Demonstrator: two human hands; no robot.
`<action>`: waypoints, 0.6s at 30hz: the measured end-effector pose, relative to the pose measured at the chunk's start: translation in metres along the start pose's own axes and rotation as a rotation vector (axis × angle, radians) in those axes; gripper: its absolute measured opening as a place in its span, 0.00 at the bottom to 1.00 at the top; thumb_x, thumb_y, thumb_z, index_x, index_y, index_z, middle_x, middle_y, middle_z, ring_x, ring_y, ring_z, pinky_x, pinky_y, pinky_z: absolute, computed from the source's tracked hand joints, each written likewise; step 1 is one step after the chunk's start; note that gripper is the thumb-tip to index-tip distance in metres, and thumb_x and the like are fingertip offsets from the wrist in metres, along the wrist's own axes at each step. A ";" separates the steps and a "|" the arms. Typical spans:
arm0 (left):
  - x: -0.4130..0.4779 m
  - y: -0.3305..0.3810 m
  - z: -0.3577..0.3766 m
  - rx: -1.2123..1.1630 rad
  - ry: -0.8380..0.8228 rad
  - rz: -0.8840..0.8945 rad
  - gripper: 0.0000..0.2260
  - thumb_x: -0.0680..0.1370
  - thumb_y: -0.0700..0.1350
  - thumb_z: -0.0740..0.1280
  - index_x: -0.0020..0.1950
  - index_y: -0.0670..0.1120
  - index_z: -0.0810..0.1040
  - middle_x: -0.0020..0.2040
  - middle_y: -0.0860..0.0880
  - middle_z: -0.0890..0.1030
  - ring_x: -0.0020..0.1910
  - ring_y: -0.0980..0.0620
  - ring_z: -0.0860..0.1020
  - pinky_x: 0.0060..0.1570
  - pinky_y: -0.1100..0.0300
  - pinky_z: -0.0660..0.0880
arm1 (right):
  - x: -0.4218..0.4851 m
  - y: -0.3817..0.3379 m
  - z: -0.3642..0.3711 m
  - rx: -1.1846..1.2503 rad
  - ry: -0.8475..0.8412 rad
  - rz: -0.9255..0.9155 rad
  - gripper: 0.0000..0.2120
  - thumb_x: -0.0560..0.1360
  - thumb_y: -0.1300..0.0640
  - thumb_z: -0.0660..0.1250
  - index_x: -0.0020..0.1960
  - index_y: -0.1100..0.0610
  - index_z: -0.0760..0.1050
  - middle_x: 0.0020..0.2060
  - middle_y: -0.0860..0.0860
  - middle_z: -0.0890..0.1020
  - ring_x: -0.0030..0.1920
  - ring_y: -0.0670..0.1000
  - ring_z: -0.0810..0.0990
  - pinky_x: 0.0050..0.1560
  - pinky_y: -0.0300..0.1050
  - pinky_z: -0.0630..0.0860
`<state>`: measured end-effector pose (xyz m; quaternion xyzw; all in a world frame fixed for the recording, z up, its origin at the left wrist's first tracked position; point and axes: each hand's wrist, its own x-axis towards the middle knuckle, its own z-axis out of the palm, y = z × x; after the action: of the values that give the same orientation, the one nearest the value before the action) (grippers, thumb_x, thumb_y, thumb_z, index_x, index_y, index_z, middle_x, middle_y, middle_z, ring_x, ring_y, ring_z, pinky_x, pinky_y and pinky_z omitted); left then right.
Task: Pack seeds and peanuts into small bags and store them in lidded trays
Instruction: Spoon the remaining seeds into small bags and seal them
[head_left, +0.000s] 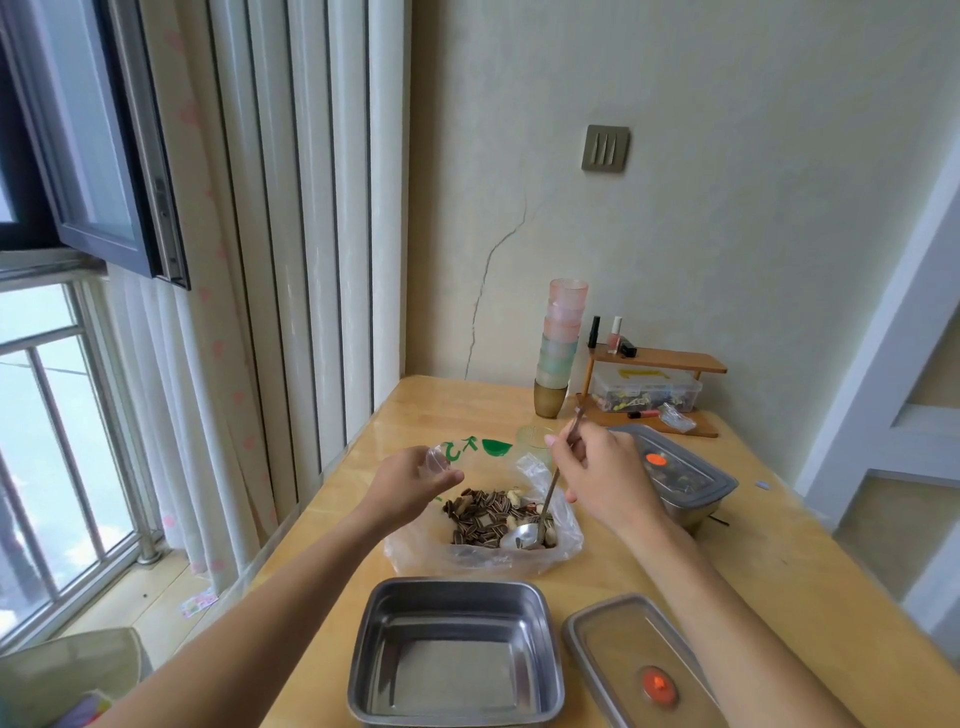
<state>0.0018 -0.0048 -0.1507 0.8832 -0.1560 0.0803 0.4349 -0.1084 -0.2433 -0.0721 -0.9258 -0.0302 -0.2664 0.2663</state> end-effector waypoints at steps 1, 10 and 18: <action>0.000 0.001 0.000 -0.005 0.001 0.012 0.18 0.77 0.58 0.74 0.57 0.45 0.83 0.50 0.50 0.84 0.48 0.53 0.82 0.50 0.54 0.80 | 0.001 -0.001 0.003 -0.012 -0.013 -0.017 0.13 0.83 0.47 0.63 0.45 0.55 0.75 0.34 0.49 0.81 0.33 0.48 0.82 0.41 0.51 0.81; 0.000 0.007 -0.001 -0.028 -0.016 0.022 0.18 0.77 0.58 0.74 0.57 0.45 0.83 0.50 0.49 0.85 0.49 0.52 0.82 0.51 0.54 0.79 | 0.012 -0.010 0.018 -0.120 -0.045 -0.134 0.10 0.84 0.51 0.62 0.47 0.55 0.70 0.41 0.51 0.78 0.41 0.54 0.79 0.44 0.55 0.79; 0.006 0.028 -0.001 -0.141 -0.032 0.041 0.16 0.77 0.58 0.73 0.55 0.47 0.84 0.48 0.52 0.86 0.48 0.54 0.83 0.51 0.54 0.80 | -0.001 0.000 0.028 0.032 0.043 -0.079 0.08 0.85 0.54 0.60 0.48 0.54 0.72 0.42 0.47 0.77 0.41 0.48 0.78 0.44 0.46 0.76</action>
<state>-0.0025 -0.0211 -0.1270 0.8482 -0.1862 0.0640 0.4918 -0.0960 -0.2294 -0.0925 -0.9136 -0.0654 -0.2960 0.2708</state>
